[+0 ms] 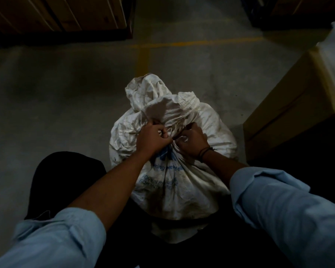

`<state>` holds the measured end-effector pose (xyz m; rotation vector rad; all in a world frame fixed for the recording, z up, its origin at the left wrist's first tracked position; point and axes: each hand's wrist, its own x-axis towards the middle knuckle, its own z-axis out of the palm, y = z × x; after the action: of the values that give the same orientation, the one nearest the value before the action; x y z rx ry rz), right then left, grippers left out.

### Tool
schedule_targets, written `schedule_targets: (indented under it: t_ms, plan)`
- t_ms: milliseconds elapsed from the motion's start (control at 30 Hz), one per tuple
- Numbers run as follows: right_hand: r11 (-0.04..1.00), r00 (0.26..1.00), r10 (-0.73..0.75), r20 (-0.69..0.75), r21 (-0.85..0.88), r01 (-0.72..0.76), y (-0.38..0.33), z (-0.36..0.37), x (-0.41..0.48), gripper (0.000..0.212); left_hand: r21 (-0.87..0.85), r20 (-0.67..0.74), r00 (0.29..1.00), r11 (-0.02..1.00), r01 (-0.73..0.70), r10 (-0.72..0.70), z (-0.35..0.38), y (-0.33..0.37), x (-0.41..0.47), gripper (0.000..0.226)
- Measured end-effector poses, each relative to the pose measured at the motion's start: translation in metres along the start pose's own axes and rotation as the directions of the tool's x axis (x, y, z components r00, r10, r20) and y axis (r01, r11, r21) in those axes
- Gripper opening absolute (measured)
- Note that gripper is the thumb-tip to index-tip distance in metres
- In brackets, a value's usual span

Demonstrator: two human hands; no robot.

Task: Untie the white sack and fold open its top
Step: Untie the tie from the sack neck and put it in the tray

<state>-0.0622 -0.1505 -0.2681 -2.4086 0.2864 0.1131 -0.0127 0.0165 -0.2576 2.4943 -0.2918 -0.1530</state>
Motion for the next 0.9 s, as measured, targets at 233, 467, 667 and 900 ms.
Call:
schedule_targets:
  t_ms: [233,467,667,900]
  plan:
    - [0.996,0.986,0.035,0.166,-0.089,-0.020,-0.004,-0.002,0.009,0.029,-0.064,0.036,0.998,0.997,-0.040,0.043,-0.002,-0.007,-0.001,0.018]
    - [0.991,0.983,0.060,0.172,0.104,-0.079,0.003,0.004,0.017,0.019,-0.128,0.041,0.999,0.991,-0.028,0.034,0.002,-0.017,0.006,0.016]
    - [0.965,0.972,0.059,0.226,0.236,-0.114,0.007,0.004,0.022,0.006,-0.154,0.064,0.997,0.988,-0.024,0.034,0.004,-0.015,0.010,0.017]
    - [0.940,0.981,0.033,0.190,0.327,-0.095,0.004,-0.004,0.017,0.027,-0.189,0.091,0.996,0.982,0.017,0.000,0.003,-0.019,0.014,0.019]
